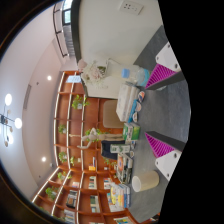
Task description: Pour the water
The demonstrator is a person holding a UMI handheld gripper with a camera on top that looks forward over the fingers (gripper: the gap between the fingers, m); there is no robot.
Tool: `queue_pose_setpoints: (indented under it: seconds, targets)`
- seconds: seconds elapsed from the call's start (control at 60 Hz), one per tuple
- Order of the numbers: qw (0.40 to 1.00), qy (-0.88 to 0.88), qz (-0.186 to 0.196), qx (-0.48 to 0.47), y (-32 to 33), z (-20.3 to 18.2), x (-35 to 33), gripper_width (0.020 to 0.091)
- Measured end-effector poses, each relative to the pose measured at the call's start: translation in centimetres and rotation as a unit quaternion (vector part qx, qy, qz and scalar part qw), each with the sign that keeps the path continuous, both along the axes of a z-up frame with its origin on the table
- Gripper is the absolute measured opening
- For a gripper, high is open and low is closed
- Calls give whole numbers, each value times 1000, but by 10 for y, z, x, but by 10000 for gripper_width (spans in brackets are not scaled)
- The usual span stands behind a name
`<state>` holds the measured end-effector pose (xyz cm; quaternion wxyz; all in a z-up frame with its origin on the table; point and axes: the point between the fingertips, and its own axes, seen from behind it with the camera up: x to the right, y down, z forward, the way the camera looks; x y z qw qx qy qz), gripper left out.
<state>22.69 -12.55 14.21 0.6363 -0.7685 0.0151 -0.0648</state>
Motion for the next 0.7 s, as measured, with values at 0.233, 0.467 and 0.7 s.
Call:
queue_pose_setpoints:
  seconds: [0.233, 0.467, 0.7]
  targets:
    - [998, -3, -63, -5, 14, -40, 114, 849]
    - [1000, -6, -22, -15, 65, -52, 143, 827]
    - [1000, -1, 11, -13, 98, -54, 145, 512]
